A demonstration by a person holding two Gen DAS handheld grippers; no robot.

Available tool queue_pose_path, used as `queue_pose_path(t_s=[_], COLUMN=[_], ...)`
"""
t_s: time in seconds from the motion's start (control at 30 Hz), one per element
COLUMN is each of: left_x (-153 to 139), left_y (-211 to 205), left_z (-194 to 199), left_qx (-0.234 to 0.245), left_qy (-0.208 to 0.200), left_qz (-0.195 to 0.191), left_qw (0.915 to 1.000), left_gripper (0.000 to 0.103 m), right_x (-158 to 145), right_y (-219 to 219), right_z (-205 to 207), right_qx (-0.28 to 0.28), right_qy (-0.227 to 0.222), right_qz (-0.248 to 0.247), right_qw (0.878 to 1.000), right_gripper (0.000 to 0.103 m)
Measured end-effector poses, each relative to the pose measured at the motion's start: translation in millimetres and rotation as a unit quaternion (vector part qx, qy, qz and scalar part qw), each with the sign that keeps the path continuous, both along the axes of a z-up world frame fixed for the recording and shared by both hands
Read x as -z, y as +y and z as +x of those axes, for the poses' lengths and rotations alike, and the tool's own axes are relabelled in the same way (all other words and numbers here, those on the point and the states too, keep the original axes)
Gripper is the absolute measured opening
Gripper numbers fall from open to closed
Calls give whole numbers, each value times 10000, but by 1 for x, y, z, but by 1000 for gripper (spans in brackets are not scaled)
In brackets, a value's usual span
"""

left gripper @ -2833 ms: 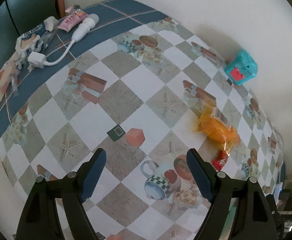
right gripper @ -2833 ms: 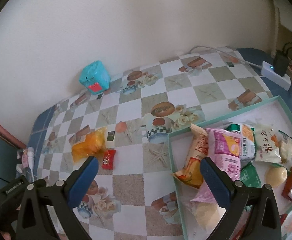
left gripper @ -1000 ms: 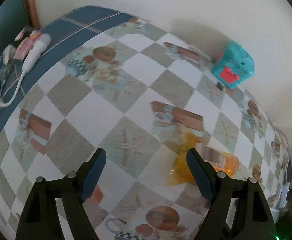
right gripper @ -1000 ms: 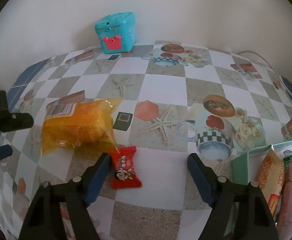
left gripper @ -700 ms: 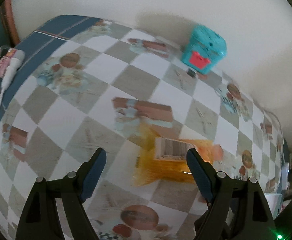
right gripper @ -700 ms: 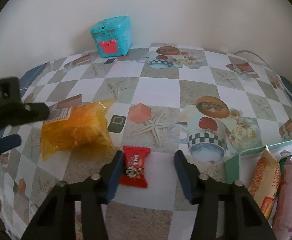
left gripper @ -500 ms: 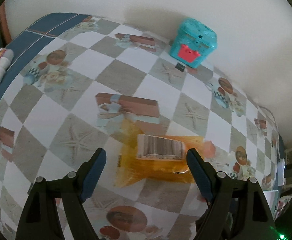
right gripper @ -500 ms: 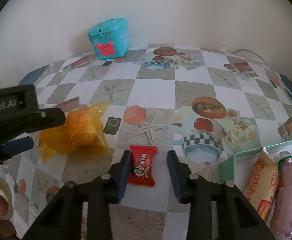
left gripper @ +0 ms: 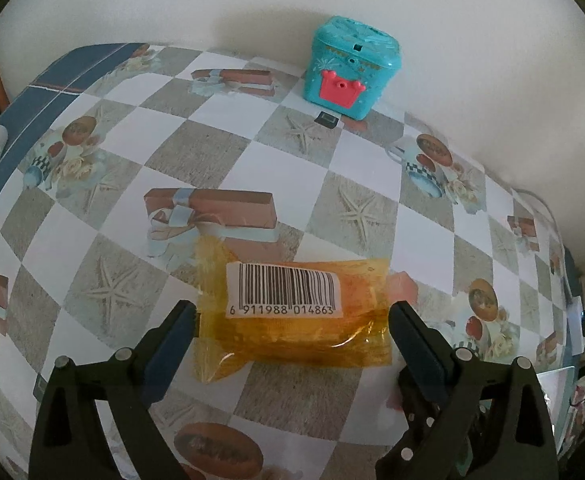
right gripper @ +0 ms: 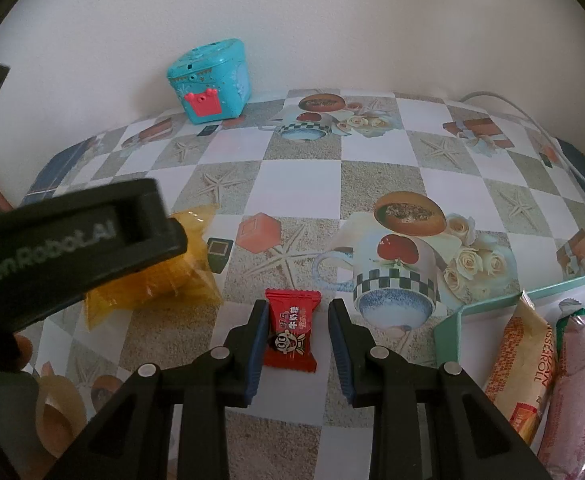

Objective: Organize snacks
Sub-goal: 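Grasp the orange barcode pack with the left tool while the right grasps the red candy, then lift and carry the orange pack and red candy over the tray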

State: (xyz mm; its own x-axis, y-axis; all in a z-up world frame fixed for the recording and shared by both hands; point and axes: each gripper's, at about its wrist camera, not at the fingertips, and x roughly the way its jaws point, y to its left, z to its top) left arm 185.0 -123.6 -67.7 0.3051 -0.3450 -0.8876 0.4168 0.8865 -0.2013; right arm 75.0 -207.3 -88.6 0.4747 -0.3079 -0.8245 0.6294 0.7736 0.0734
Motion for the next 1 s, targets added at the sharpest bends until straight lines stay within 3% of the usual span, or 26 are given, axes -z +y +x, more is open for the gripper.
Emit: queue_pose_path(t_s=[0.4,0.5,0.63,0.8,1.0], left_x=[11,9,4,4,2], left_y=[5,5,3,7,12], left_z=[4,3,0,2,6], left_qx=[-196,-145,-95,-151,-249], left_qy=[365,364,241,319,342], left_qz=[-357,-410,-211,-214,-135], left_qw=[9985,9984,9994,9991,9990], left_gripper=[97,86,79,78,78], right_x=[1,1,1,1,0], right_y=[1,1,1,-3,-5], right_z=[0,0,-1,-5,-6], right_qx=[1,1,5,63,75], right_qy=[22,25,17,-38,-111], right_qz=[-8,-16,-10,36,109], right_qw=[10000,10000,10000,10000,9999], right_gripper=[34,34,31,21,20])
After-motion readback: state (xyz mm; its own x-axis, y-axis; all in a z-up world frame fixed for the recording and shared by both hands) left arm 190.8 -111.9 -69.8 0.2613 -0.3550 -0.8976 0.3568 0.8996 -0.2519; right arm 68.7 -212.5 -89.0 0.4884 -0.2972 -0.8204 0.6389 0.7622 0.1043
